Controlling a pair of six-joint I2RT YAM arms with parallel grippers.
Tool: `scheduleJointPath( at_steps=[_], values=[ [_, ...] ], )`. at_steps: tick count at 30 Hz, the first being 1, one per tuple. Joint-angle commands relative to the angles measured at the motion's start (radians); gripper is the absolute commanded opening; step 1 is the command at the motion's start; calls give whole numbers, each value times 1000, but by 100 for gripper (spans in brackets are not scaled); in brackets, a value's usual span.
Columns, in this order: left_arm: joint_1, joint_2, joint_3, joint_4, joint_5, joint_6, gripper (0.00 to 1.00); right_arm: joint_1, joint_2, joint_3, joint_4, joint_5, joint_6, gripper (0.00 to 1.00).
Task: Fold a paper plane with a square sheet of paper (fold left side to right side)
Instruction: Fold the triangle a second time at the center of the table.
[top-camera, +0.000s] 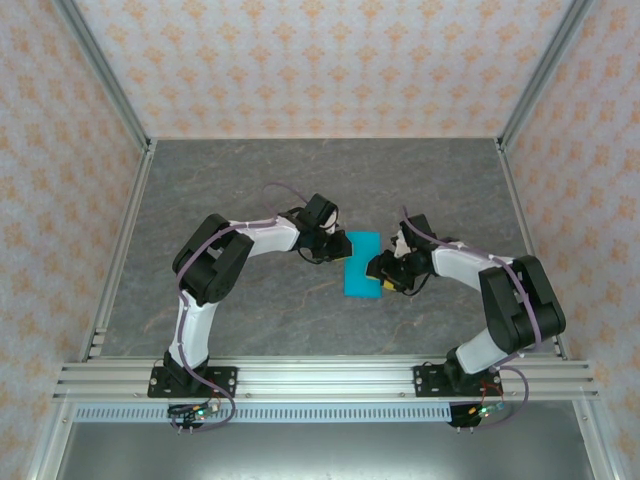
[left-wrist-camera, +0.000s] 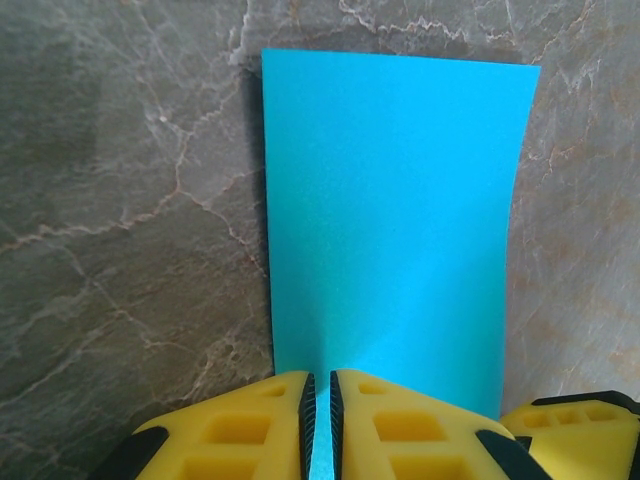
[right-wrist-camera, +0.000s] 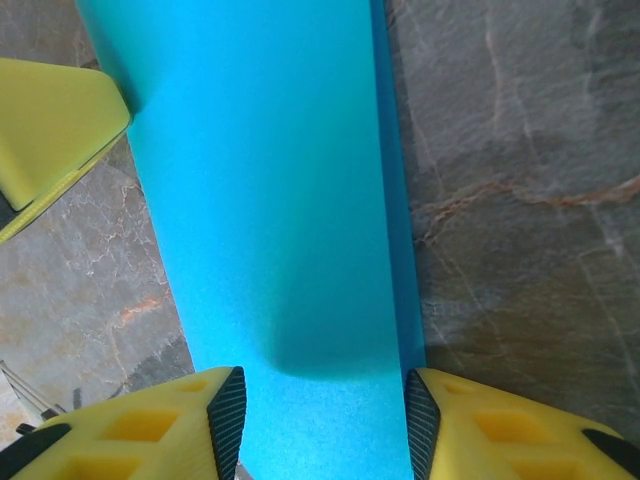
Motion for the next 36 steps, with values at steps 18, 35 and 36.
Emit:
scheduleJointPath(
  at_steps=[18, 35, 36],
  values=[
    [2, -72, -13, -41, -35, 43, 19, -76, 58, 55, 159, -156, -5, 51],
    [-19, -453, -265, 46, -219, 154, 47, -108, 134, 150, 89, -150, -25, 47],
    [-32, -484, -290, 42, -240, 166, 48, -108, 134, 155, 85, -149, -26, 47]
  ],
)
